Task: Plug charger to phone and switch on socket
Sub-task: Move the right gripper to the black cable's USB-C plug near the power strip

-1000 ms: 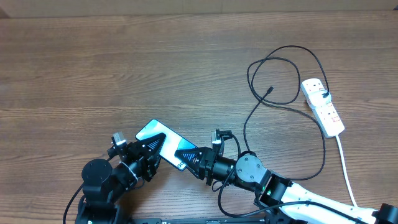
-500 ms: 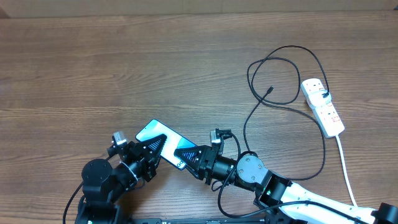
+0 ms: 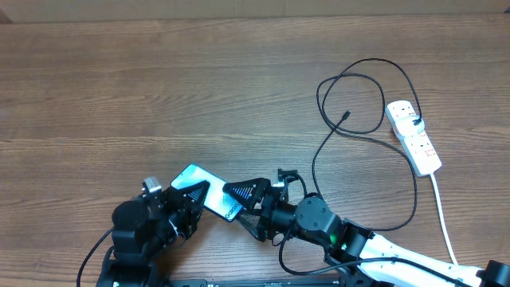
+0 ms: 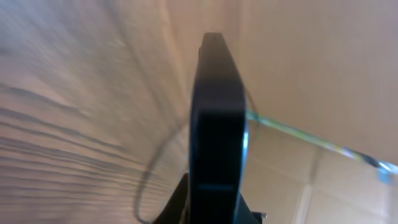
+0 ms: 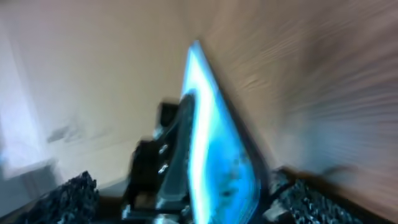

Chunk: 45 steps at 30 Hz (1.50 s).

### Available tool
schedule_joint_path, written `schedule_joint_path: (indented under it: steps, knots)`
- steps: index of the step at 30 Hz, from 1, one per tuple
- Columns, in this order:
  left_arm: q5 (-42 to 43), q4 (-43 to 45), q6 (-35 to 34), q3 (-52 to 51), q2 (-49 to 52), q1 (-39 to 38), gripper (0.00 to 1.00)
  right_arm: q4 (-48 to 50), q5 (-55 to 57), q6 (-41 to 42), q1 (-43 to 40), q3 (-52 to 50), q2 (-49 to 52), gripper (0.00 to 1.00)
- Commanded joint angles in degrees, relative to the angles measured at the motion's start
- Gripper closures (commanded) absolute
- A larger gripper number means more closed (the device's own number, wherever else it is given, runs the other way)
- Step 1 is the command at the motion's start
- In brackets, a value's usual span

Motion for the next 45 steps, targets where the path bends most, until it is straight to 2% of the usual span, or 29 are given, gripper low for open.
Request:
schedule_joint_path:
  steps: [1, 3, 4, 6, 9, 10, 11, 15, 18, 21, 26, 30, 36, 38, 45]
  knots:
    - [-2.6, 0.0, 4.9, 0.1, 1.1, -0.4, 0.96, -6.0, 9.7, -0.5, 0.0, 0.5, -0.4, 0.0]
    - [-2.1, 0.3, 4.8, 0.1, 2.1, -0.4, 0.96, -8.0, 13.5, -6.2, -0.9, 0.5, -0.4, 0.0]
    - [-1.0, 0.3, 4.8, 0.1, 3.5, -0.4, 0.96, -7.7, 16.4, -18.9, -2.8, 0.5, -0.5, 0.0]
    - [0.2, 0.7, 4.6, 0.1, 5.4, -0.4, 0.96, -7.7, 16.7, -27.8, -5.6, 0.5, -0.7, 0.0]
    - [3.8, 3.1, 4.7, 0.1, 9.5, -0.4, 0.96, -11.0, 15.9, -31.7, -10.4, 1.0, -1.2, 0.0]
    - [5.3, 4.9, 4.7, 0.1, 11.2, -0.4, 0.96, -14.1, 15.6, -31.8, -12.3, 1.8, -1.5, 0.0]
    - [8.2, 8.9, 5.0, 0.1, 14.5, -0.4, 0.96, -21.2, 15.5, -34.2, -16.2, 4.2, -1.7, 0.0]
    - [14.3, 18.4, 5.7, 0.1, 23.2, -0.4, 0.96, -36.4, 15.8, -45.3, -24.0, 12.2, -1.6, 0.0]
    - [17.2, 24.1, 5.7, 0.1, 29.2, -0.4, 0.96, -45.6, 16.8, -51.6, -30.2, 18.2, -1.1, 0.0]
    - [19.8, 29.1, 5.7, 0.1, 33.7, -0.4, 0.96, -49.6, 17.0, -56.1, -35.9, 21.8, 0.4, 0.01]
    - [23.8, 36.7, 5.2, 0.1, 38.5, -0.4, 0.96, -50.5, 16.7, -60.4, -44.5, 24.8, 6.4, 0.11]
    - [26.6, 38.2, 3.7, 0.1, 38.8, -0.4, 0.96, -47.0, 15.4, -61.0, -47.9, 26.9, 14.6, 0.27]
    - [30.2, 38.2, 3.8, 0.1, 38.8, -0.4, 0.96, -46.1, 15.5, -63.9, -48.1, 34.1, 27.0, 0.33]
    - [30.6, 38.2, 3.8, 0.1, 38.8, -0.4, 0.96, -47.5, 15.6, -64.4, -48.1, 36.9, 30.9, 0.4]
    - [30.5, 38.2, 3.8, 0.1, 38.8, -0.4, 0.96, -45.5, 16.2, -63.0, -48.1, 38.4, 36.0, 0.44]
